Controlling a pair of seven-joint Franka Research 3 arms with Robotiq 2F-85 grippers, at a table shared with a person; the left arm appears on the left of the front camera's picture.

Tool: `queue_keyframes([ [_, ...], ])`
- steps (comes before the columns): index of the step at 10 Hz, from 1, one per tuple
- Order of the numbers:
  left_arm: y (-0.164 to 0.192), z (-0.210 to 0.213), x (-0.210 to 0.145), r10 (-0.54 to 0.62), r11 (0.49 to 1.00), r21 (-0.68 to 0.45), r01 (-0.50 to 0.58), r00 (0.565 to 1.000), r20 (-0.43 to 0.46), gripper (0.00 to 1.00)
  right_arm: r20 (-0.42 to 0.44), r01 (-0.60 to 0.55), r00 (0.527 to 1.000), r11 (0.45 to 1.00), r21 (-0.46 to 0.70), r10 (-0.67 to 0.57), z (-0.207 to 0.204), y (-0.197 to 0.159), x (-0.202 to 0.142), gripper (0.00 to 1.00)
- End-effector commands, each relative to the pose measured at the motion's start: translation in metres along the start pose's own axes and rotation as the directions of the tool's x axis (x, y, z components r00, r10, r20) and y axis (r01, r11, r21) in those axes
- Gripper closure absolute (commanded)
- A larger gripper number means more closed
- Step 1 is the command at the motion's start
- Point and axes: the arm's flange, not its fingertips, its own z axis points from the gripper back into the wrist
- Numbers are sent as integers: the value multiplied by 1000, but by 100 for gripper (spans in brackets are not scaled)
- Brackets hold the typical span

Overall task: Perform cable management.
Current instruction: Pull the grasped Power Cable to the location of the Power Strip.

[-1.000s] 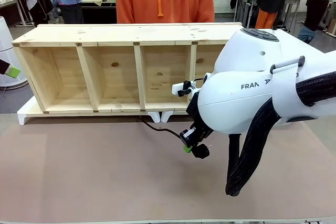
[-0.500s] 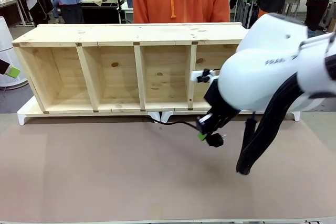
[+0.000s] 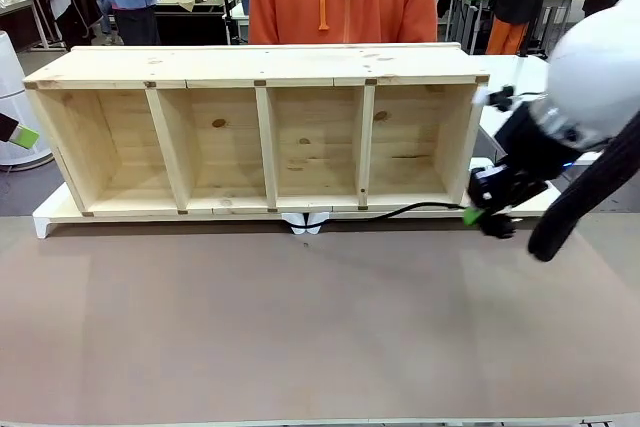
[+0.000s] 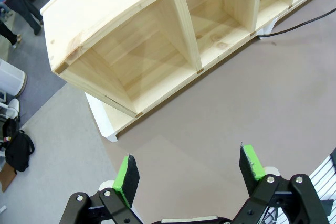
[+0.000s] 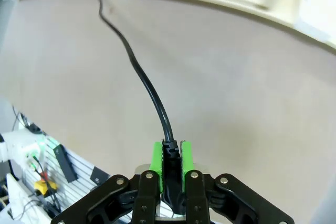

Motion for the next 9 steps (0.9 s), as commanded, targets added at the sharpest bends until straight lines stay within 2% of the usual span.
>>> queue_keyframes([
  [1, 1, 0, 0, 3, 1000, 3, -3, 1000, 2, 0, 46, 81, 996, 997, -12, -80, -7, -40, -86, 83],
  [5, 1, 0, 0, 3, 1000, 3, -3, 1000, 2, 0, 121, 186, 976, 982, -43, -180, 4, -82, -81, 83],
  [9, 1, 0, 0, 3, 1000, 3, -3, 1000, 2, 0, 153, 200, 969, 979, -44, -192, 0, -98, -63, 83],
])
